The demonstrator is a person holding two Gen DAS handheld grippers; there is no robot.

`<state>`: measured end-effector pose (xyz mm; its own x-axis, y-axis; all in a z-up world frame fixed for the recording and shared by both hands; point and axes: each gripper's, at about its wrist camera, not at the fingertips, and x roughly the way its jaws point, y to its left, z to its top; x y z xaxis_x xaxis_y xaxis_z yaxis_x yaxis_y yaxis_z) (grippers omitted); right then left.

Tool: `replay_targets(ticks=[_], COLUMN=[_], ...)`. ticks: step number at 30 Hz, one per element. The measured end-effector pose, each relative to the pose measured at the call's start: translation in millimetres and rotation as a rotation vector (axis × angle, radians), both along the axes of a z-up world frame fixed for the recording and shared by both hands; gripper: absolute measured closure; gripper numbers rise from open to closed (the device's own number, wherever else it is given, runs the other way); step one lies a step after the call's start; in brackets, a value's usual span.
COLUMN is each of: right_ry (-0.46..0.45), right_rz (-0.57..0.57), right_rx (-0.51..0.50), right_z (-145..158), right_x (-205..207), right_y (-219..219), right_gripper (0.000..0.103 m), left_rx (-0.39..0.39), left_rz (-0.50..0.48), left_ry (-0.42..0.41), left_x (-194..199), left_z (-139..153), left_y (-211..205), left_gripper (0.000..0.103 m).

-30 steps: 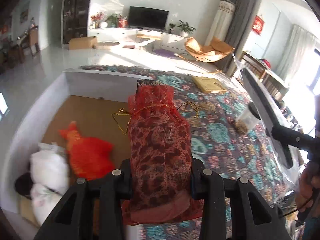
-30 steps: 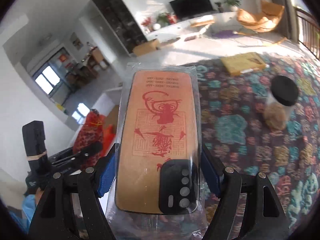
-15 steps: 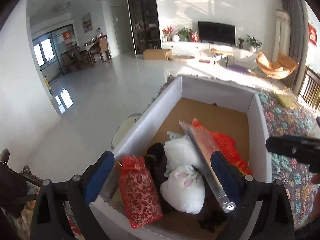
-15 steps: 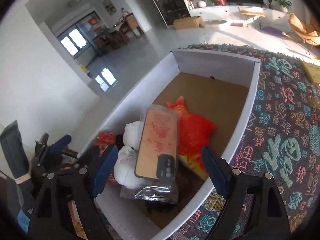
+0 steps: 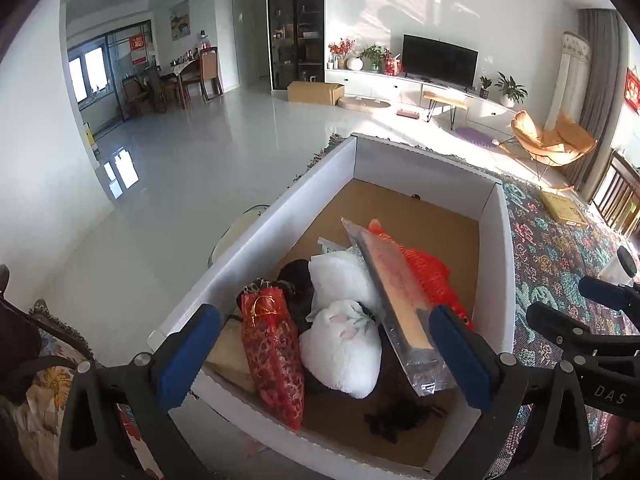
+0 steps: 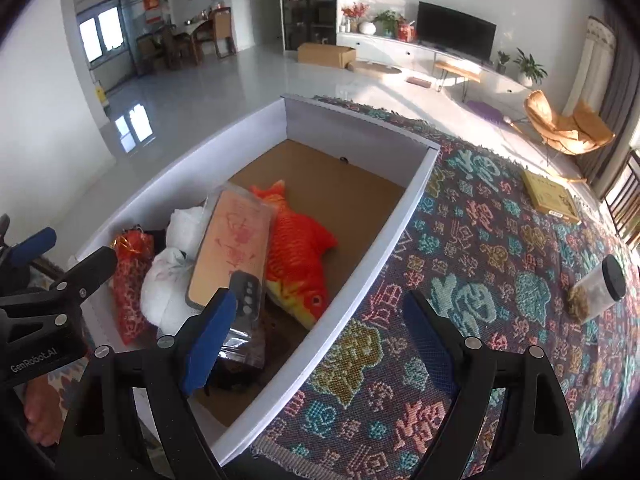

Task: Organize soft objects
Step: 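Lower both items into the white box and open both tools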

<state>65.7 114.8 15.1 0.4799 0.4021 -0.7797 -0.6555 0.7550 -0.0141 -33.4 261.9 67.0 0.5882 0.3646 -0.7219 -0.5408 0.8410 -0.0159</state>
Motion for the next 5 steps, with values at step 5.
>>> replay_targets(ticks=[5], right_ry=[-0.035], right_rz=[-0.002], right_rx=[0.018], right_z=[3.2], right_x=[-6.6], right_y=[-3.0], right_gripper=[0.016], left_rx=[0.030], left_rz=[0.016], left_ry=[-0.031], left_x=[-6.7], left_z=[2.8], left_y=[-4.6], left_gripper=[0.000])
